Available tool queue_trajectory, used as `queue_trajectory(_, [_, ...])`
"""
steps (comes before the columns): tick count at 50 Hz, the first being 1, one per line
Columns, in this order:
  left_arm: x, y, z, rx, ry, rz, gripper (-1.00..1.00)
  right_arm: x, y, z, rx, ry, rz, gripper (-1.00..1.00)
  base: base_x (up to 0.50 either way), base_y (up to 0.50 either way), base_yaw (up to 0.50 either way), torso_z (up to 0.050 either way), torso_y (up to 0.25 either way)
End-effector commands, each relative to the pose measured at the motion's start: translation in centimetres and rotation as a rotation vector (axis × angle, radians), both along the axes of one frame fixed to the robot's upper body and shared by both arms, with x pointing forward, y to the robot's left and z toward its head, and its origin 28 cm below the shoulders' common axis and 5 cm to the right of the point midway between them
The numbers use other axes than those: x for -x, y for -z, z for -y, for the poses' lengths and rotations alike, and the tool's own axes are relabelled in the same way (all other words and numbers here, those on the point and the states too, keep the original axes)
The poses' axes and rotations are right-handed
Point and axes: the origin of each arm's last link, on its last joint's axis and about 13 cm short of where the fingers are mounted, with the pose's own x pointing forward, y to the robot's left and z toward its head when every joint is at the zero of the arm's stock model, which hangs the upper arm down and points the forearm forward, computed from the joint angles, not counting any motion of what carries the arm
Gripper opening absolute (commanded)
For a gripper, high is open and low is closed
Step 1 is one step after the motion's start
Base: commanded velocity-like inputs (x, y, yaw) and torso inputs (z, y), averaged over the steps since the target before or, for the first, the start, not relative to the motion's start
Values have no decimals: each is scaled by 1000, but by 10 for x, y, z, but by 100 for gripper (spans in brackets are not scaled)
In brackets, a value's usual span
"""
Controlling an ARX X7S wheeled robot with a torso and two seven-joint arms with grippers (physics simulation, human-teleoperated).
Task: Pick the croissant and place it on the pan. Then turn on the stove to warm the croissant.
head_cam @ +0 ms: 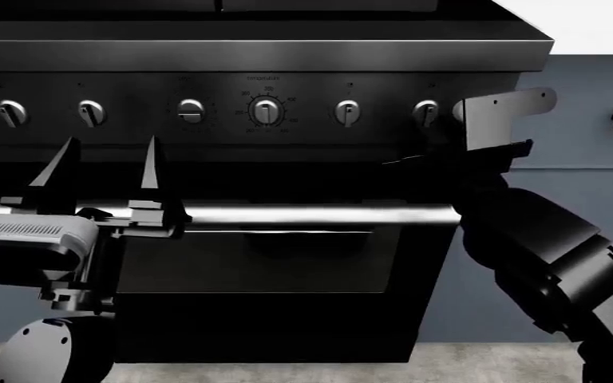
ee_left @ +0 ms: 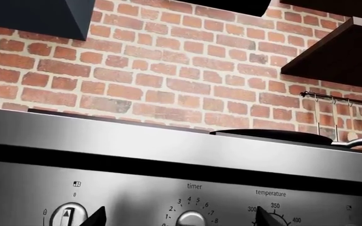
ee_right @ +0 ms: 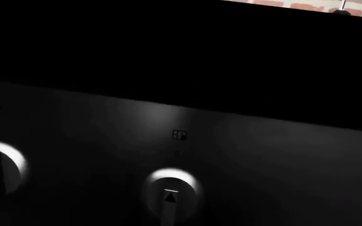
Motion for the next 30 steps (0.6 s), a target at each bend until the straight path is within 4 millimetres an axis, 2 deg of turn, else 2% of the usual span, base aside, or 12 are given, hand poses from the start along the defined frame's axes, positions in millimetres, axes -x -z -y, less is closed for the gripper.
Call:
queue_trajectory(1, [0,0,0,1,0,-2,100,-3,-2,-4,12,-30,-10,-100,0,3,8,0,0])
queue_trajectory(30, [-1,1,-1,5,1,-4,100,0,-13,-4,170,-70,-85,-100,8,2,7,0,-4])
